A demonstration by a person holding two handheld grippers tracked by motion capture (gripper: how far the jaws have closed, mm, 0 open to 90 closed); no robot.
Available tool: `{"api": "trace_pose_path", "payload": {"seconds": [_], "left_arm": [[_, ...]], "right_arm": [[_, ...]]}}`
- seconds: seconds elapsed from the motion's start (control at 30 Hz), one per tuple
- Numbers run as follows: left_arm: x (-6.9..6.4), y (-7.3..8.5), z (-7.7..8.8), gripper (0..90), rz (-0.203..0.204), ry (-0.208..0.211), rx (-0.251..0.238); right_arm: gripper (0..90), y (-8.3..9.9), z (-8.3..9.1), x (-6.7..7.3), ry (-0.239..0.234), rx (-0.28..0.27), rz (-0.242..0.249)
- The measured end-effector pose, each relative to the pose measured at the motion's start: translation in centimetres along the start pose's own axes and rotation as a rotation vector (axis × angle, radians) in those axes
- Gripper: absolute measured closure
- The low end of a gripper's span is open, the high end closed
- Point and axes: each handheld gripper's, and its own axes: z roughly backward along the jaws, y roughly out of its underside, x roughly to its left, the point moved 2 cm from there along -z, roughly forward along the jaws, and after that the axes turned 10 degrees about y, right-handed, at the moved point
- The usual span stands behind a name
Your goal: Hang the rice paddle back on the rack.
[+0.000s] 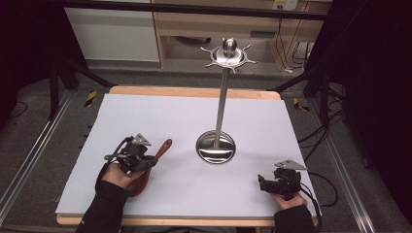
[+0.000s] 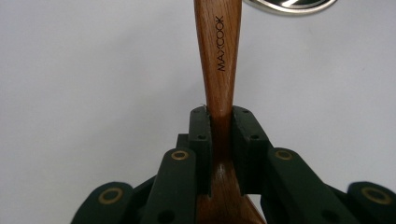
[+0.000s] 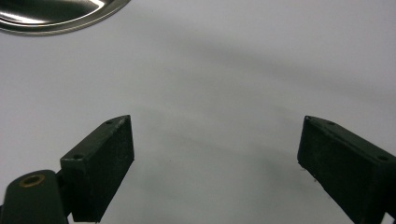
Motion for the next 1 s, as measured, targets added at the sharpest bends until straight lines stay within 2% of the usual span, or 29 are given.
{"api": "trace_pose_path", "payload": {"seconds": [0.27, 0.33, 0.4, 0.43, 0.47, 0.5, 0.57, 0.7, 0.8, 0.83, 0.87, 0.97, 1.0], "left_arm": [[-1.0, -0.9, 2.3, 78.4, -0.036, -0.029, -0.094], [-1.2, -1.0, 2.8, 78.3, -0.04, -0.031, -0.128], [-1.3, -1.1, 3.2, 78.3, -0.046, -0.048, -0.181], [-1.3, -1.1, 3.2, 78.3, -0.046, -0.048, -0.181], [-1.3, -1.2, 3.6, 78.3, -0.041, -0.037, -0.215], [-1.3, -1.2, 3.6, 78.3, -0.041, -0.037, -0.215], [-1.4, -1.2, 4.1, 78.3, -0.045, -0.061, -0.28], [-1.7, -1.3, 4.8, 78.2, -0.06, -0.069, -0.371], [-1.9, -1.4, 5.1, 78.3, -0.068, -0.079, -0.42], [-1.9, -1.4, 5.1, 78.2, -0.068, -0.079, -0.42], [-1.9, -1.5, 5.2, 78.2, -0.06, -0.082, -0.45], [-2.0, -1.6, 5.2, 78.2, -0.059, -0.082, -0.468], [-2.1, -1.6, 5.3, 78.2, -0.066, -0.091, -0.496]], "right_arm": [[11.1, 0.0, 0.1, 0.0, 0.0, -0.001, 0.001], [11.2, 0.0, 0.1, 0.0, 0.0, -0.001, 0.001], [11.2, 0.0, 0.1, 0.0, 0.0, 0.0, -0.002], [11.2, 0.0, 0.1, 0.0, 0.002, -0.002, -0.001], [11.1, 0.0, 0.1, 0.0, 0.002, -0.002, -0.002], [11.1, 0.0, 0.1, 0.0, 0.001, -0.002, -0.004], [11.2, 0.0, 0.1, 0.0, 0.003, -0.001, -0.003], [11.2, 0.0, 0.1, 0.0, -0.003, -0.009, -0.004], [11.2, -0.1, 0.1, 0.1, 0.0, -0.011, -0.002], [11.2, 0.0, 0.1, 0.0, 0.003, -0.014, 0.002], [11.2, 0.0, 0.2, 0.1, 0.001, -0.013, -0.002], [11.2, -0.1, 0.2, 0.1, 0.0, -0.015, -0.002], [11.2, -0.1, 0.2, 0.1, 0.003, -0.014, -0.002]]}}
